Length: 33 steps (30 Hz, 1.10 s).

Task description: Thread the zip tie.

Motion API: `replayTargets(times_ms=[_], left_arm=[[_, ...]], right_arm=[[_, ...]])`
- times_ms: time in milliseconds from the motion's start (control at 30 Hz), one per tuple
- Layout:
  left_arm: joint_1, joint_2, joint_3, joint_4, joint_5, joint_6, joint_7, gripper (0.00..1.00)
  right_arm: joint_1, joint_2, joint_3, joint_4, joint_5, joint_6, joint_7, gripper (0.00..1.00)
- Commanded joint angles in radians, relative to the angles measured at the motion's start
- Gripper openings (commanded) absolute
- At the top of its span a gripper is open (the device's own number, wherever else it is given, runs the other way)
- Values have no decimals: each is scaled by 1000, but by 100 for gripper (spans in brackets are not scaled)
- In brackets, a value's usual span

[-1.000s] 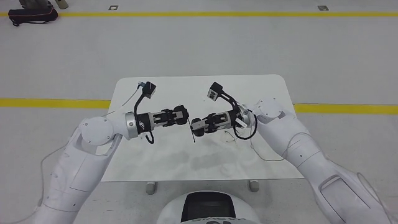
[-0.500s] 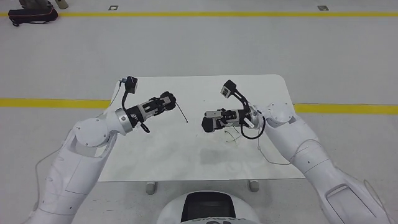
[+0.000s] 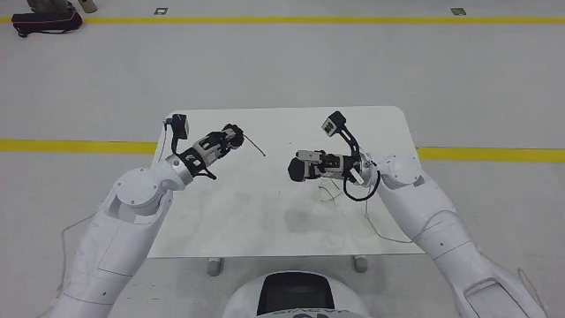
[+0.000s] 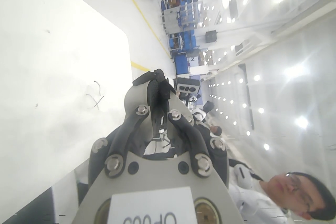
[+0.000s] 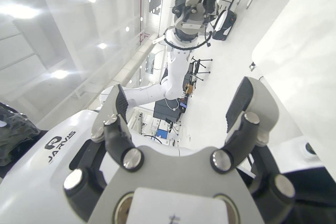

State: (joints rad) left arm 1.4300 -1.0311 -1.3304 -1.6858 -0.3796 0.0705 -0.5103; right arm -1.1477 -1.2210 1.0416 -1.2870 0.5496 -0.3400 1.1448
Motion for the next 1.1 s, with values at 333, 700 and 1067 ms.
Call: replayTargets(times_ms=[333, 700, 1067], left_arm=[[1, -15, 23, 2, -15, -21, 170, 0], [9, -25, 43, -2, -125, 23, 161, 0], [9, -33, 48, -7, -175, 26, 194, 0]], right_arm=[[-78, -51, 100, -28, -22, 0, -75, 100], [-100, -70, 84, -65, -47, 0, -204, 100], [-98, -100, 84, -24, -63, 0, -250, 100]])
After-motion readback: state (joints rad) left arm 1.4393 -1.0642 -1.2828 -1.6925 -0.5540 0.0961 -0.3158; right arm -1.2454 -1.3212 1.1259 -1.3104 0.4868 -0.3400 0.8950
